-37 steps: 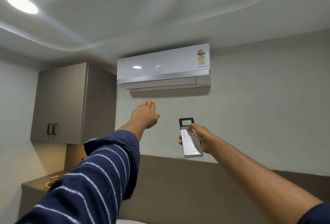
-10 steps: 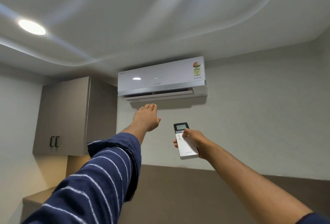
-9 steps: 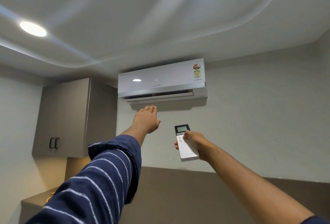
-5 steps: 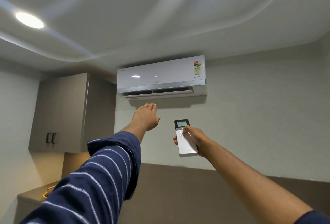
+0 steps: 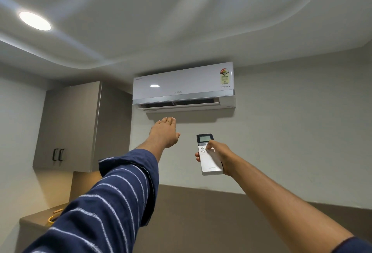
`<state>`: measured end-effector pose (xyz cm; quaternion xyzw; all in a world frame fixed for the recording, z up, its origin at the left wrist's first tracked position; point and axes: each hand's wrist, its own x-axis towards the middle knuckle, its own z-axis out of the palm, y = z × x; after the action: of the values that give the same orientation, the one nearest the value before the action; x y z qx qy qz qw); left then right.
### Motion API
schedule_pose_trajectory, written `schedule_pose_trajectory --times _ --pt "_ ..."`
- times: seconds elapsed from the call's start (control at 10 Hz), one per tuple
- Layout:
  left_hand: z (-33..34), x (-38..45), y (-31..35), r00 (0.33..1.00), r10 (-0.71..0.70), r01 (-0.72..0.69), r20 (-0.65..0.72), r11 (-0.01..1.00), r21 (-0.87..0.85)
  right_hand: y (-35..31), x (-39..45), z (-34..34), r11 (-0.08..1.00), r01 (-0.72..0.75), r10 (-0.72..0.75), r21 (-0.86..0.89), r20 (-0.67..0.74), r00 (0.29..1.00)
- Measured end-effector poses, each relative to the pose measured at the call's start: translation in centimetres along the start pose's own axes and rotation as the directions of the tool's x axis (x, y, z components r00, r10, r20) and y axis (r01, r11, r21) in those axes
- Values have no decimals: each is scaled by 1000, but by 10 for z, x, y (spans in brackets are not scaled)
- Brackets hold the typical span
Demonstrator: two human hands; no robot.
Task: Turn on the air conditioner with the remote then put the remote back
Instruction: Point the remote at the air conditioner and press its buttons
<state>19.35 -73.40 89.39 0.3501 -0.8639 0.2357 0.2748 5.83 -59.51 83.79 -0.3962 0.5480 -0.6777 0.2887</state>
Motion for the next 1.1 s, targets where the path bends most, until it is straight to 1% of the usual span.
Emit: schedule_pose_trajectory --times 0.6,0.9,1.1 --pt "9 9 10 1000 -12 12 17 1000 6 -1 11 -13 1000 11 -11 -23 -6 1000" --pt "12 7 5 1000 -22 22 23 1000 14 -5 8 -7 1000 6 -7 25 39 999" --pt "11 6 4 999 -19 19 28 1000 12 -8 7 -6 1000 12 -13 23 37 999"
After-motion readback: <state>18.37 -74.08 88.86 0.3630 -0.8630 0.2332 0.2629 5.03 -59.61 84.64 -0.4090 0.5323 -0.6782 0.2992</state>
